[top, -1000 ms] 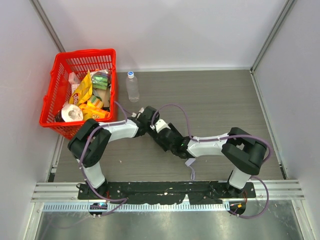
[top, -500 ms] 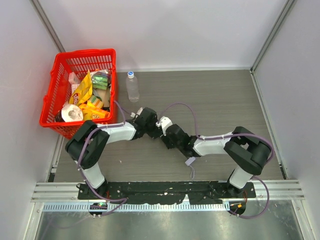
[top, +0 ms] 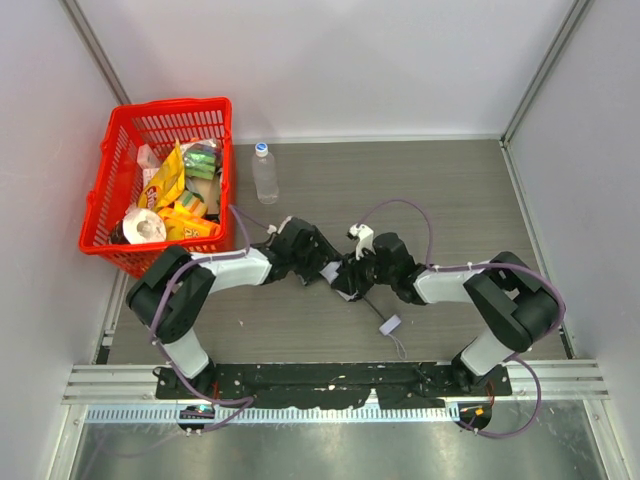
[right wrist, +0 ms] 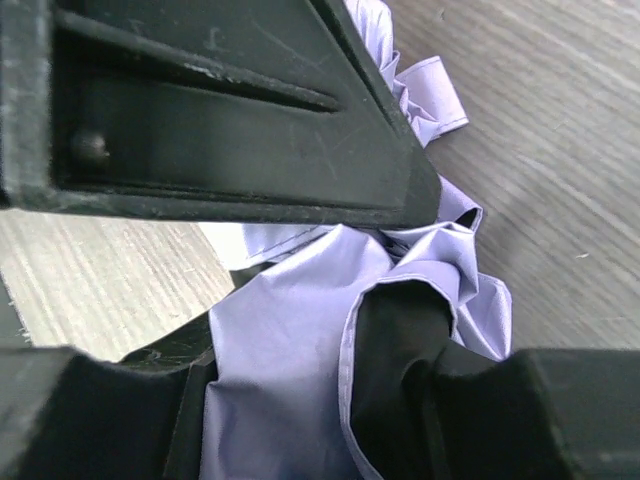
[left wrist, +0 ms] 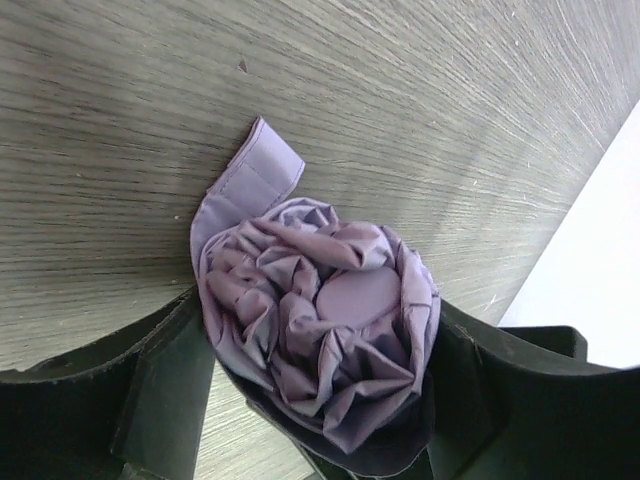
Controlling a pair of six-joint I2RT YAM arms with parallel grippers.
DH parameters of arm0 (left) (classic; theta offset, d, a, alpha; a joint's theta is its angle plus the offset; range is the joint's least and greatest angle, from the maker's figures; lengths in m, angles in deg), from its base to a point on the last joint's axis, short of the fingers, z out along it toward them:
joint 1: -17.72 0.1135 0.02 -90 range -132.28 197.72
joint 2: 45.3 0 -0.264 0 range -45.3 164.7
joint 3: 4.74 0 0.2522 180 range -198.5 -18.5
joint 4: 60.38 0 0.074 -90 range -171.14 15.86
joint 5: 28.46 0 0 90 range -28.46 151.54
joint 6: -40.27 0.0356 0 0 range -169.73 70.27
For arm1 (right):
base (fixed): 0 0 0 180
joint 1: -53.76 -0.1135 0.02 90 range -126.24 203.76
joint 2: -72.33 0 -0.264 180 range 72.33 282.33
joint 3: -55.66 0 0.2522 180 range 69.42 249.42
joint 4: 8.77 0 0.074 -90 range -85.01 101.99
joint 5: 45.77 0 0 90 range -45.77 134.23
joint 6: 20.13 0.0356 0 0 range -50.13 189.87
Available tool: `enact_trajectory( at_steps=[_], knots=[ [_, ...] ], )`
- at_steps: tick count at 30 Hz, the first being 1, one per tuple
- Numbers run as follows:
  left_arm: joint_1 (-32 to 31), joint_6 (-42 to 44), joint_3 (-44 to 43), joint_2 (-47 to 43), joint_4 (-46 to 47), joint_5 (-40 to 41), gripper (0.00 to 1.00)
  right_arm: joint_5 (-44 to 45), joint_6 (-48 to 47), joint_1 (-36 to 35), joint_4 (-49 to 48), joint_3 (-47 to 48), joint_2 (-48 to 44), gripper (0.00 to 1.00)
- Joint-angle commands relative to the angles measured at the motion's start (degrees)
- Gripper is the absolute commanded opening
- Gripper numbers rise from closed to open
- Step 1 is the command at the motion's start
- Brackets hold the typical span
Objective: Put away the umbrella
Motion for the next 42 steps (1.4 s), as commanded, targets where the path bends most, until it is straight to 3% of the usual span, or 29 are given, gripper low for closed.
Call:
enact_trajectory(
  at_steps=[1,5,9,11,13,14,15,16,17,20,24,29,38,42],
  knots=[
    [-0.3,1.8,0.8,2.4,0.7,-1.6,0.68,-9.5,7.1,1.5,-7.7,1.2,-1.4,0.01],
    [-1.0,1.8,0.8,2.9,2.6,-1.9,0.51,-13.0,11.4,2.6,-13.4,1.5,-0.3,0.01],
    [-1.1,1.5,2.4,1.6,4.4,-1.6,0.14,-14.9,14.8,3.8,-15.4,3.3,1.9,0.01],
    [-1.0,1.8,2.2,0.7,3.5,-1.4,0.01,-13.9,14.9,3.7,-13.6,3.6,2.1,0.01],
    [-1.0,2.1,1.9,0.2,2.5,-0.9,0.00,-9.8,12.9,3.7,-7.4,4.2,0.6,0.04],
    [-1.0,2.0,1.9,0.0,2.0,-0.9,0.00,-6.2,12.0,3.6,-0.1,5.2,0.1,0.20],
    [-1.0,1.7,1.8,-0.2,1.5,-0.9,0.00,-3.5,11.0,3.6,3.1,5.6,-1.2,0.29],
    [-1.0,1.3,1.7,-0.2,0.8,-0.8,0.00,0.3,10.2,3.5,9.5,6.6,-1.8,0.47],
    [-1.0,1.0,1.1,-0.1,-0.5,-0.9,0.00,2.8,8.4,3.4,13.2,7.1,-3.4,0.77],
    [-0.9,0.5,-0.7,0.6,-4.9,-1.1,0.00,16.8,5.3,0.1,23.3,8.3,-8.2,0.79],
    [-0.9,-0.5,-3.0,1.5,-9.9,-0.8,0.00,30.9,2.2,-7.6,25.1,8.6,-13.7,0.79],
    [-0.9,-1.8,-4.7,2.7,-13.0,-0.8,0.00,41.5,-1.3,-15.9,25.1,12.8,-8.1,0.80],
    [-0.4,-3.0,-6.3,4.0,-15.8,-1.2,0.00,39.9,-5.1,-20.6,22.0,13.2,1.5,0.78],
    [-0.2,-3.1,-6.5,3.8,-17.0,-0.9,0.00,49.8,-4.8,-21.9,25.3,14.1,4.7,0.67]
  ],
)
